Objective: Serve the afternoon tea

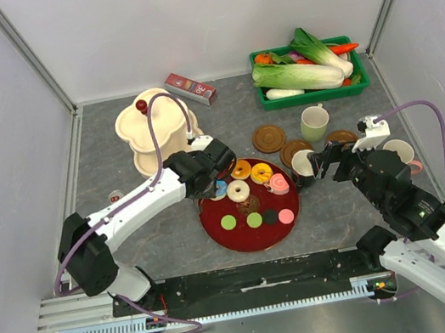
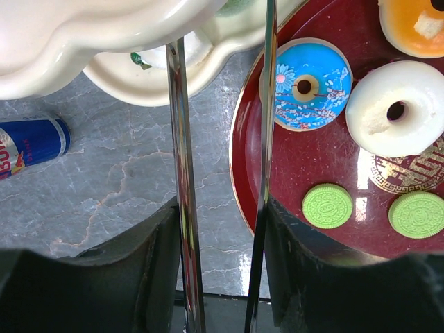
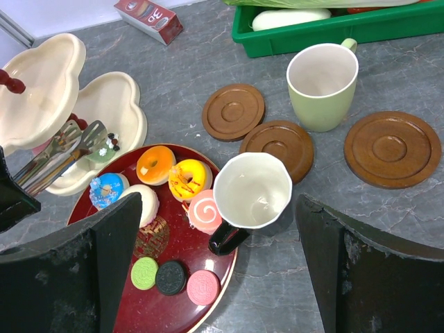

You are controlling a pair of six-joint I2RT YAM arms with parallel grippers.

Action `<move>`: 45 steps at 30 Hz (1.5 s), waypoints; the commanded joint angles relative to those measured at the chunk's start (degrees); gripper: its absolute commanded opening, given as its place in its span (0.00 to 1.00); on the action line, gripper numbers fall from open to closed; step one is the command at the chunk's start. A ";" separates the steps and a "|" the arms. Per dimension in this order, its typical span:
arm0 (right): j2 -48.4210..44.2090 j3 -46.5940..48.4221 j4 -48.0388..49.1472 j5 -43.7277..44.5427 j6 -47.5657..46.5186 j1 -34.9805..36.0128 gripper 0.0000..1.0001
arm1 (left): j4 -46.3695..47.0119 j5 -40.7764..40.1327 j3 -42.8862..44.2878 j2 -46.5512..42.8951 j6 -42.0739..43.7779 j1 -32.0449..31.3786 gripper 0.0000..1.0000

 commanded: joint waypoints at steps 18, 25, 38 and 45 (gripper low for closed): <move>-0.42 -0.26 1.42 1.33 0.27 0.02 0.98 | 4.74 5.68 2.02 -7.98 3.51 -0.37 0.52; -0.24 -0.35 1.51 1.60 0.18 0.02 0.98 | 10.55 14.73 1.84 -11.32 6.77 -0.98 0.53; -0.33 -0.35 1.42 1.77 0.27 0.02 0.98 | 15.21 27.84 1.06 -12.38 2.91 -3.71 0.54; -0.07 -0.52 1.51 1.60 0.44 0.11 0.98 | 18.28 32.75 -3.25 -12.47 -6.75 -5.29 0.54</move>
